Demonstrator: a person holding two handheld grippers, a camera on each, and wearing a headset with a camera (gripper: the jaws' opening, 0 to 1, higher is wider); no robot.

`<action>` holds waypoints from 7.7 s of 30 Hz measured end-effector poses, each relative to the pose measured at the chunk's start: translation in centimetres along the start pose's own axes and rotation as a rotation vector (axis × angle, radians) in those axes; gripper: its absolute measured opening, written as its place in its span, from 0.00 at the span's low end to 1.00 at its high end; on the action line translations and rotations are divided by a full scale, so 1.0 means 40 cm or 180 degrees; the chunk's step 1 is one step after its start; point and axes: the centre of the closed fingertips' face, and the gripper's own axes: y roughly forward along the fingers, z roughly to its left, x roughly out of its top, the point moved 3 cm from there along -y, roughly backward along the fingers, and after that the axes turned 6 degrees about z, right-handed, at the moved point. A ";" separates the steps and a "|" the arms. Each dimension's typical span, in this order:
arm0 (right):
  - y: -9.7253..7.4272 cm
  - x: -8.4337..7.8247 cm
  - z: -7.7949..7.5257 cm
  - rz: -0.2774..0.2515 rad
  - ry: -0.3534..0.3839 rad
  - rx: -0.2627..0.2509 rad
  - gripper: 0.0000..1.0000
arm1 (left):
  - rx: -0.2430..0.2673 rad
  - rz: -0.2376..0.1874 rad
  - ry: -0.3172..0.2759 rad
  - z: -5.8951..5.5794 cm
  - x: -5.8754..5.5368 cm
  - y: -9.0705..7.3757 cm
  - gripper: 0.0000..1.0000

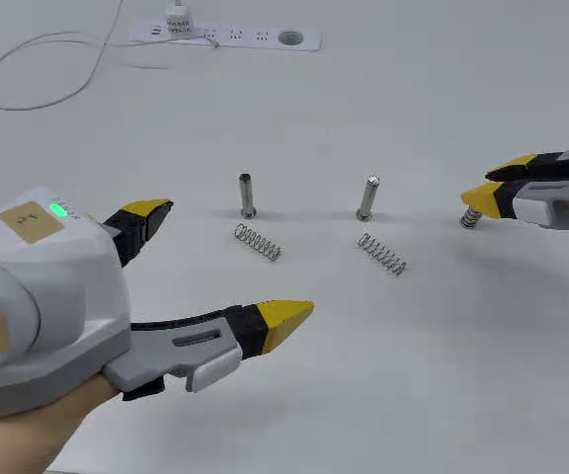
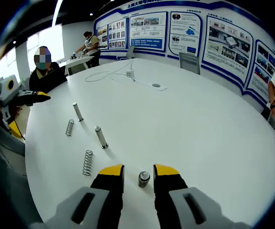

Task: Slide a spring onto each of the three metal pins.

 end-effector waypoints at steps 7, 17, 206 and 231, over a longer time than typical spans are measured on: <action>-0.035 0.024 0.009 -0.0128 0.0017 0.0028 0.30 | 0.0005 -0.0003 -0.0021 0.002 0.005 -0.001 0.97; -0.063 0.053 0.055 -0.0201 -0.0100 0.0107 0.31 | 0.0004 -0.0008 -0.0033 0.003 0.010 -0.007 0.97; -0.050 0.126 0.430 -0.1149 -0.0230 0.1224 0.17 | -0.1040 -0.0444 -0.1527 -0.071 0.138 0.026 0.10; -0.065 0.051 0.372 -0.0855 0.0028 0.0911 0.43 | -0.0670 -0.0349 -0.0049 -0.085 0.186 0.086 0.10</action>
